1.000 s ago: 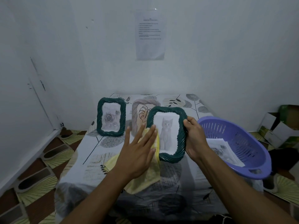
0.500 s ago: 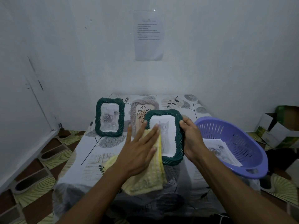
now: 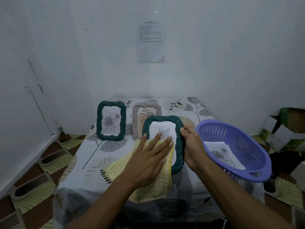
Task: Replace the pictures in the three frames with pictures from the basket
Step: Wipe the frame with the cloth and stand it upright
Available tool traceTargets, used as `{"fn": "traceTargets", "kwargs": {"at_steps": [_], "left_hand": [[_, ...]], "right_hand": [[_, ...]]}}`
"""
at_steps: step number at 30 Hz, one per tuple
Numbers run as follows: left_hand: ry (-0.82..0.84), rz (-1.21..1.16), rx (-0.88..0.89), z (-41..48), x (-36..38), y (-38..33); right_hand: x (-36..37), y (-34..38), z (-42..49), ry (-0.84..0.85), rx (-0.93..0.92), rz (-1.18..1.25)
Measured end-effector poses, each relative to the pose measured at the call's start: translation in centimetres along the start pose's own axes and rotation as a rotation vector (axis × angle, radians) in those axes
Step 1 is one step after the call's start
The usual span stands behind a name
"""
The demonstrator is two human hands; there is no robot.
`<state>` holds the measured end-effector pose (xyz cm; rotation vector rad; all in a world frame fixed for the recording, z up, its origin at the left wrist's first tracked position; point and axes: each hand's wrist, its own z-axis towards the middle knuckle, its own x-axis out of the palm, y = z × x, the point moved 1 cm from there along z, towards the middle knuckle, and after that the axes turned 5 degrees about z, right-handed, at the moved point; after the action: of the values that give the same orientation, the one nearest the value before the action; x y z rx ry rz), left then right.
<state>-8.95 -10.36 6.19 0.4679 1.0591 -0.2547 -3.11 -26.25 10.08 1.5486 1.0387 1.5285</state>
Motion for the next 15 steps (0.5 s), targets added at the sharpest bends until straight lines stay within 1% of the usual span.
{"fn": "traceTargets", "kwargs": {"at_steps": [2,4,8,12,13,15], "left_hand": [[-0.010,0.022,-0.085,1.0,-0.1,1.1],[-0.003,0.039,-0.111,2.2,-0.2,1.9],[-0.005,0.037,-0.124,3.6,-0.6,2.0],[-0.023,0.030,-0.014,1.9,-0.2,1.1],[-0.026,0.034,-0.012,1.2,0.0,1.2],[-0.028,0.050,-0.090,0.2,0.5,2.0]], "right_hand": [[0.0,-0.6,-0.5,0.014,0.016,0.005],[0.2,-1.2,-0.9,0.034,0.031,0.009],[0.2,-1.0,-1.1,0.049,0.041,0.032],[-0.7,-0.7,-0.6,0.000,0.067,0.061],[-0.9,-0.5,-0.4,-0.016,0.060,0.065],[-1.1,-0.2,-0.1,-0.035,0.034,0.071]]}}
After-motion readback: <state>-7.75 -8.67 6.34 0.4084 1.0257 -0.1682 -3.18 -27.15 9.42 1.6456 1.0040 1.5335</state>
